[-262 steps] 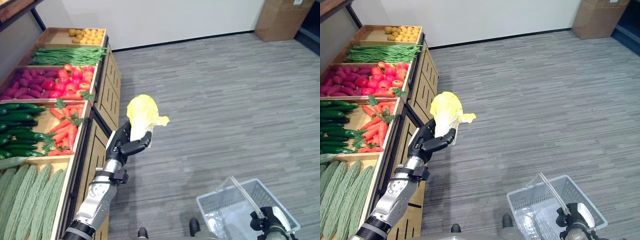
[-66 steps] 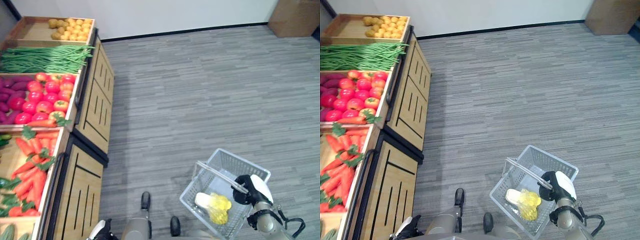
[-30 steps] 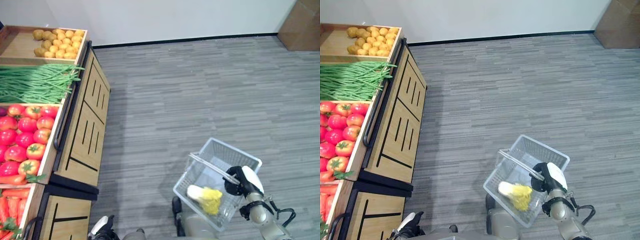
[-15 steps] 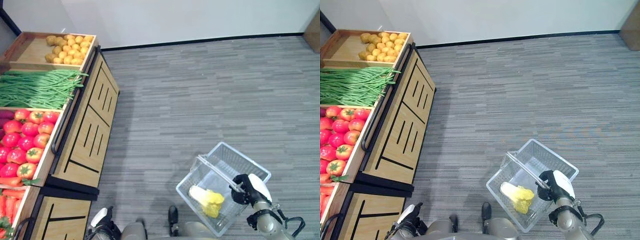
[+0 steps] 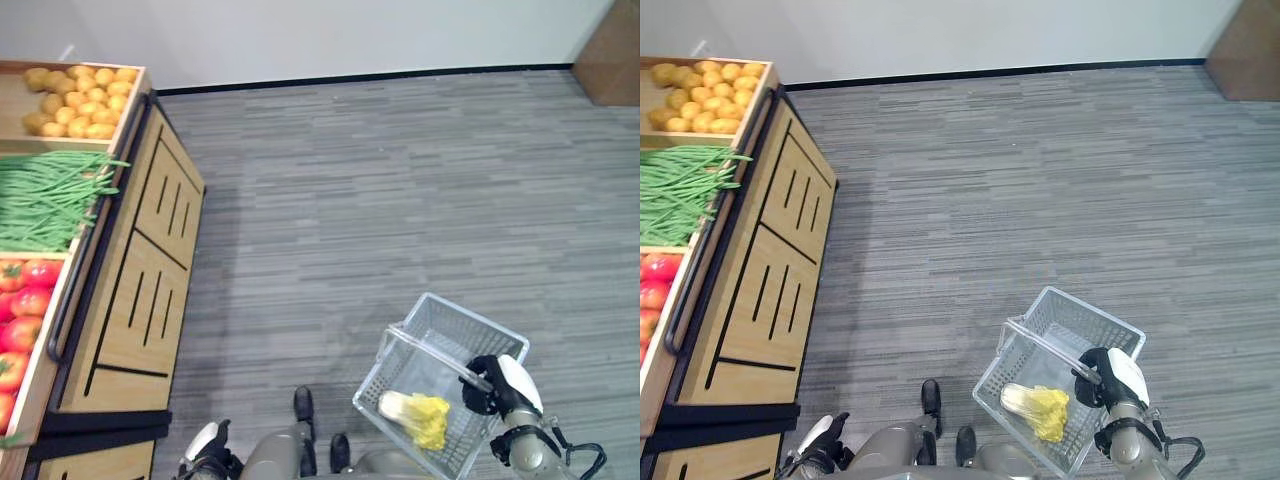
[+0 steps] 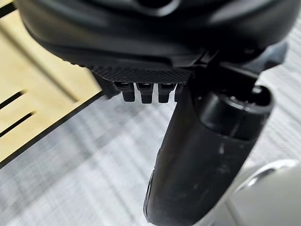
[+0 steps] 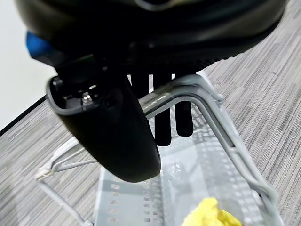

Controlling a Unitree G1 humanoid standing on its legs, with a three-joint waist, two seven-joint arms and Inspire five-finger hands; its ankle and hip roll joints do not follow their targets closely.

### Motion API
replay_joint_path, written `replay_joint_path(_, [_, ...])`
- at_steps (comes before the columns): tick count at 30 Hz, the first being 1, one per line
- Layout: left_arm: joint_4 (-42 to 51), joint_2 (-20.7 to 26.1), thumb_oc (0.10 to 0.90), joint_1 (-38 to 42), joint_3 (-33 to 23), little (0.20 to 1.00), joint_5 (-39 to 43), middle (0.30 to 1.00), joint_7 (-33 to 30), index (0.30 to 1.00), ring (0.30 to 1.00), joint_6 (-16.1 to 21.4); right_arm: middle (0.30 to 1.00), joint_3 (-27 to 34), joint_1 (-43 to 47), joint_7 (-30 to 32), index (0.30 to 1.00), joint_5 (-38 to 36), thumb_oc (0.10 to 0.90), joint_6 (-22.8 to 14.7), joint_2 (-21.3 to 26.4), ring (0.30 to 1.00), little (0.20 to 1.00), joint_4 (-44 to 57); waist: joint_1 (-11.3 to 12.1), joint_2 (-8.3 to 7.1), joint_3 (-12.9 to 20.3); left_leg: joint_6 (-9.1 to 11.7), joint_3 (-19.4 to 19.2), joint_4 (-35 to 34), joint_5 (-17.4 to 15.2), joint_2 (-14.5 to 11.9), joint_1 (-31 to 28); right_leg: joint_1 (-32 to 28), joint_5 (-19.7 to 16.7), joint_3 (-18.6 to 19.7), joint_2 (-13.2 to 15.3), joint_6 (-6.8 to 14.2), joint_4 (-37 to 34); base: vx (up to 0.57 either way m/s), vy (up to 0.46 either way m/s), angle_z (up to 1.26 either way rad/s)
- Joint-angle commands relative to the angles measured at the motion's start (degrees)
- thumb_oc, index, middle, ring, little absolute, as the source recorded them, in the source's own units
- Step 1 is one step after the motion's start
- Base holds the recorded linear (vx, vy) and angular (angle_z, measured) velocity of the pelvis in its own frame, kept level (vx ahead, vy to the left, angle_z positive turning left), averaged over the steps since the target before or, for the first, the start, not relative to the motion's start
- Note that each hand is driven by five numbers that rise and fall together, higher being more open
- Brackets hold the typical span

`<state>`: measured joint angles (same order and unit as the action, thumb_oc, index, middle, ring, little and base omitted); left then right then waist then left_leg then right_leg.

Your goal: Get the vegetables into the basket

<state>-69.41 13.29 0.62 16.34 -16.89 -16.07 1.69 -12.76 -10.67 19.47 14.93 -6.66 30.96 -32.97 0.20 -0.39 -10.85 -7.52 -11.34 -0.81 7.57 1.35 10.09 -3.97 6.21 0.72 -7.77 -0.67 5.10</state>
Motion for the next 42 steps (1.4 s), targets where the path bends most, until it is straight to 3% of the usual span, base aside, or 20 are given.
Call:
replay_joint_path(1, [0.6, 3.4, 0.900, 1.4, 0.6, 1.000, 0.6, 1.000, -1.4, 1.000, 1.000, 0.5, 0.300, 2.4, 5.1, 2.9, 0.300, 0.4, 0.400, -3.8, 0.8, 0.300, 0.300, 6.4, 0.9, -3.94, 2.5, 6.9, 0.7, 4.8, -5.2, -2.0, -0.4, 2.8, -4.8, 5.6, 13.6, 8.7, 4.6, 0.08, 0.128, -0.30])
replay_joint_path(6, [0.8, 3.9, 0.900, 1.8, 0.7, 1.000, 0.8, 1.000, -1.3, 1.000, 1.000, 0.6, 0.300, 1.4, 6.8, 2.9, 0.300, 0.6, 0.400, -3.8, 0.2, 0.300, 0.300, 6.1, 1.5, -4.75, 2.5, 6.1, 0.6, 4.6, -6.1, -1.3, -0.3, 3.6, -6.5, 5.8, 14.2, 9.5, 5.5, 0.06, 0.093, 0.09])
replay_joint_path(8, [0.4, 4.3, 0.900, 2.0, 0.2, 1.000, 1.2, 1.000, -1.5, 1.000, 1.000, 0.4, 0.300, 0.2, 8.0, 2.7, 0.300, 1.1, 0.400, -3.6, 0.0, 0.300, 0.300, 6.0, 1.9, -4.93, 1.9, 5.2, 0.9, 4.1, -6.9, -1.0, -1.4, 6.3, -8.7, 5.5, 13.9, 10.1, 11.8, 0.07, 0.086, 0.36])
replay_joint_path(12, [0.4, 4.4, 0.900, 2.0, 0.1, 1.000, 1.2, 1.000, -1.6, 1.000, 1.000, 0.4, 0.300, -0.2, 8.4, 2.7, 0.300, 1.3, 0.400, -3.7, -0.1, 0.300, 0.300, 6.0, 1.7, -4.48, 1.0, 4.8, 2.0, 4.0, -7.4, -0.7, -2.9, 8.6, -9.7, 5.6, 12.8, 10.0, 16.3, 0.04, 0.024, 0.17])
replay_joint_path(13, [0.2, 4.4, 0.900, 2.3, 0.2, 1.000, 1.3, 1.000, -1.6, 1.000, 1.000, 0.5, 0.300, -0.5, 8.8, 3.0, 0.300, 1.5, 0.400, -3.8, 0.1, 0.300, 0.300, 6.4, 1.1, -3.31, 0.2, 5.1, 3.4, 3.2, -7.6, -1.0, -5.0, 12.9, -7.5, 6.2, 10.9, 8.7, 15.2, 0.09, -0.024, 0.18])
replay_joint_path(16, [0.0, 4.2, 0.900, 2.7, 0.1, 1.000, 1.6, 1.000, -1.7, 1.000, 1.000, 0.5, 0.300, -0.6, 9.0, 3.3, 0.300, 1.4, 0.400, -4.1, 0.4, 0.300, 0.300, 7.0, 0.4, -2.81, -0.6, 5.6, 4.8, 3.2, -7.9, -1.2, -6.1, 15.0, -6.2, 7.1, 10.3, 8.2, 13.5, 0.10, -0.067, 0.08])
replay_joint_path(19, [-1.2, 4.0, 0.900, 3.4, -0.1, 1.000, 1.8, 1.000, -1.8, 1.000, 1.000, 0.5, 0.300, -1.3, 9.1, 3.7, 0.300, 1.6, 0.400, -4.3, 0.9, 0.300, 0.300, 8.1, -1.4, -2.92, -1.8, 6.6, 9.2, 3.5, -9.2, -0.4, -8.5, 19.4, -10.0, 13.1, 8.9, 9.0, 6.2, 0.15, -0.148, 0.66])
replay_joint_path(21, [-1.7, 3.9, 0.900, 3.3, -0.3, 1.000, 2.0, 1.000, -1.8, 1.000, 1.000, 0.5, 0.300, -1.5, 9.0, 3.4, 0.300, 1.8, 0.400, -4.3, 1.1, 0.300, 0.300, 9.0, -1.6, -3.44, -1.9, 6.9, 10.9, 4.0, -10.1, -0.1, -9.5, 20.6, -11.4, 13.1, 9.1, 9.4, 5.3, 0.14, -0.185, 0.63])
replay_joint_path(26, [-2.6, 3.6, 0.900, 2.0, -0.8, 1.000, 2.3, 1.000, -1.8, 1.000, 1.000, 0.4, 0.300, -1.8, 8.5, 2.6, 0.300, 2.1, 0.400, -4.6, 2.3, 0.300, 0.300, 9.6, -0.9, -4.10, -0.3, 8.3, 14.0, 5.7, -10.5, -1.0, -9.6, 15.9, -10.0, 10.8, 8.5, 7.6, 3.1, 0.09, -0.217, 0.77])
replay_joint_path(33, [-3.1, 3.1, 0.900, 1.6, -2.0, 1.000, 3.5, 1.000, -2.4, 1.000, 1.000, -0.3, 0.300, -1.0, 7.8, 2.9, 0.300, 1.5, 0.400, -5.3, 4.8, 0.300, 0.300, 9.8, -0.3, -2.96, 0.4, 10.2, 17.5, 6.2, -8.5, -3.3, -8.4, 12.8, -8.3, 6.9, 7.2, 5.3, 1.3, 0.07, -0.237, 0.35])
replay_joint_path(35, [-2.6, 2.8, 0.900, 2.1, -1.8, 1.000, 4.0, 1.000, -2.5, 1.000, 1.000, -0.4, 0.300, -0.3, 7.3, 3.2, 0.300, 1.1, 0.400, -5.1, 4.9, 0.300, 0.300, 9.6, -0.6, -2.79, 0.0, 10.7, 16.6, 6.4, -7.7, -4.0, -7.2, 12.5, -7.9, 4.9, 7.9, 4.9, 1.2, -0.03, -0.114, 0.51])
replay_joint_path(37, [-2.5, 2.5, 0.900, 2.9, -1.8, 1.000, 4.2, 1.000, -2.7, 1.000, 1.000, -0.5, 0.300, 0.4, 6.6, 3.8, 0.300, 0.8, 0.400, -4.8, 5.1, 0.300, 0.300, 9.1, -1.7, -2.68, -0.2, 10.9, 11.2, 7.1, -7.5, -5.4, -6.3, 12.2, -7.5, 2.5, 9.4, 4.7, 1.2, -0.05, -0.039, 0.78])
replay_joint_path(38, [-2.3, 2.3, 0.900, 3.3, -1.4, 1.000, 4.0, 1.000, -2.7, 1.000, 1.000, -0.5, 0.300, 1.0, 5.8, 4.1, 0.300, 0.5, 0.400, -4.8, 5.1, 0.300, 0.300, 9.2, -2.9, -2.38, -0.5, 11.0, 6.0, 7.4, -7.5, -7.2, -6.6, 12.0, -7.1, 1.1, 10.0, 4.7, 1.4, -0.04, 0.002, 1.04])
replay_joint_path(39, [-2.3, 2.3, 0.900, 3.3, -1.4, 1.000, 4.0, 1.000, -2.7, 1.000, 1.000, -0.5, 0.300, 1.1, 5.8, 4.1, 0.300, 0.5, 0.400, -4.8, 5.1, 0.300, 0.300, 9.2, -2.9, -2.42, -0.3, 11.1, 5.9, 7.3, -7.3, -7.2, -6.5, 12.1, -7.3, 1.1, 10.1, 4.7, 1.3, -0.05, 0.018, 1.12])
replay_joint_path(41, [-1.2, 2.2, 0.900, 4.4, -0.2, 1.000, 3.6, 1.000, -2.5, 1.000, 1.000, -0.6, 0.300, 2.3, 4.1, 5.1, 0.300, 0.2, 0.400, -4.2, 4.4, 0.300, 0.300, 8.3, -4.9, -1.25, -0.1, 12.2, -2.9, 5.5, -5.2, -10.5, -6.7, 11.9, -7.1, -2.9, 11.7, 5.0, 0.8, -0.06, 0.022, 1.21])
replay_joint_path(42, [-1.2, 2.2, 0.900, 4.4, -0.2, 1.000, 3.6, 1.000, -2.5, 1.000, 1.000, -0.6, 0.300, 2.3, 4.1, 5.1, 0.300, 0.2, 0.400, -4.2, 4.4, 0.300, 0.300, 8.3, -4.9, -1.25, -0.1, 12.2, -2.8, 5.5, -5.2, -10.5, -6.7, 11.9, -7.1, -2.9, 11.7, 5.0, 0.8, 0.00, 0.095, 1.48])
